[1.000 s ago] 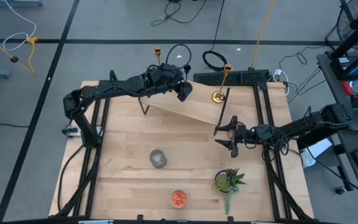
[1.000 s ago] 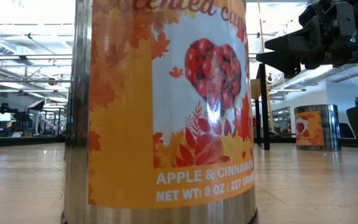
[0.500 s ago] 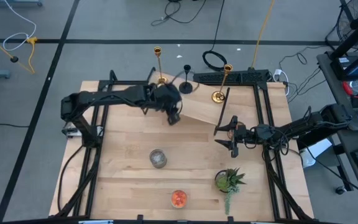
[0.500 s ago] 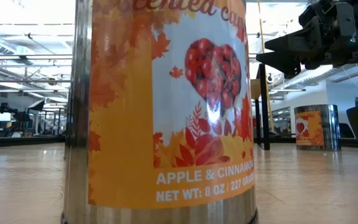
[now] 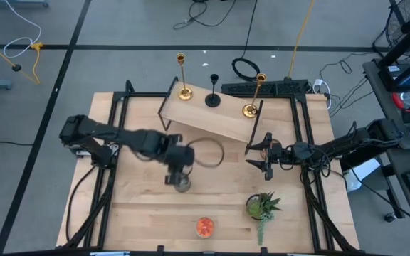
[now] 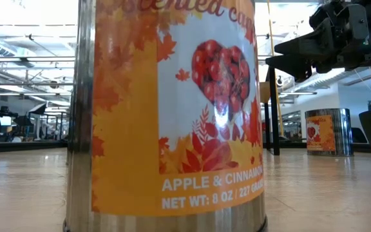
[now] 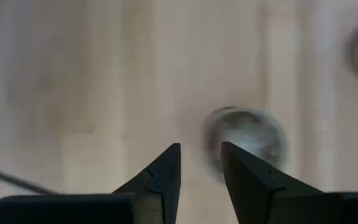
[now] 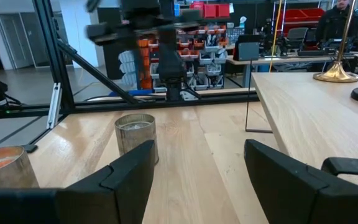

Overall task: Pick & Place candle stick holders
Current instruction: Put the brown scented candle on the shelf

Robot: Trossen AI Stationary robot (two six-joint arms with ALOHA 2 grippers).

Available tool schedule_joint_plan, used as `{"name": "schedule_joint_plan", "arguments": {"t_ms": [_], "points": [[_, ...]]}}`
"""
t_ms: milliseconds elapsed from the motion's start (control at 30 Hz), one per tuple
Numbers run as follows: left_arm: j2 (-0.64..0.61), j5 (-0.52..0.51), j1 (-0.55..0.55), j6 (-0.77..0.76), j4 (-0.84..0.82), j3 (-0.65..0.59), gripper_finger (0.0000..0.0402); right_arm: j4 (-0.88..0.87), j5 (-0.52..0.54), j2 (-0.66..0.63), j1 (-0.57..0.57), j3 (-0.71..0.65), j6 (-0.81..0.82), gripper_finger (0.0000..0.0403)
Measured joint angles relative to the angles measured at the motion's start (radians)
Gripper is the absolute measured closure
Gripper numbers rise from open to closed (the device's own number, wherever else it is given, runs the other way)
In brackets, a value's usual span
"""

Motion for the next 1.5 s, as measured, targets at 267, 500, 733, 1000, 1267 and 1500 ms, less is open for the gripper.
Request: {"name": "schedule_joint_plan", "arguments": {"t_ms": [267, 500, 733, 1000, 1267, 1500], "points": [[0.015, -0.007, -0.153, -0.257, 0.026, 0.000, 0.0279, 0.000, 0.000, 0.000, 0.000, 0.000, 0.000, 0.0161], [0.064, -0.048, -0.213, -0.351, 0.047, 0.000, 0.0279, 0.000, 0.001, 0.000, 0.000, 0.000, 0.000, 0.0161], [0.120, -0.025, -0.209, -0.489, 0.046, 0.000, 0.0279, -0.005, 0.000, 0.000, 0.000, 0.000, 0.000, 0.0161], [0.185, 0.005, -0.194, -0.487, 0.044, 0.000, 0.0279, -0.005, 0.000, 0.000, 0.000, 0.000, 0.000, 0.0161], [0.240, 0.035, -0.164, -0.459, 0.041, 0.000, 0.0279, -0.006, 0.000, 0.000, 0.000, 0.000, 0.000, 0.0161], [0.242, 0.040, -0.163, -0.427, 0.039, -0.001, 0.0279, -0.006, 0.001, 0.000, 0.000, 0.000, 0.000, 0.0161]]}}
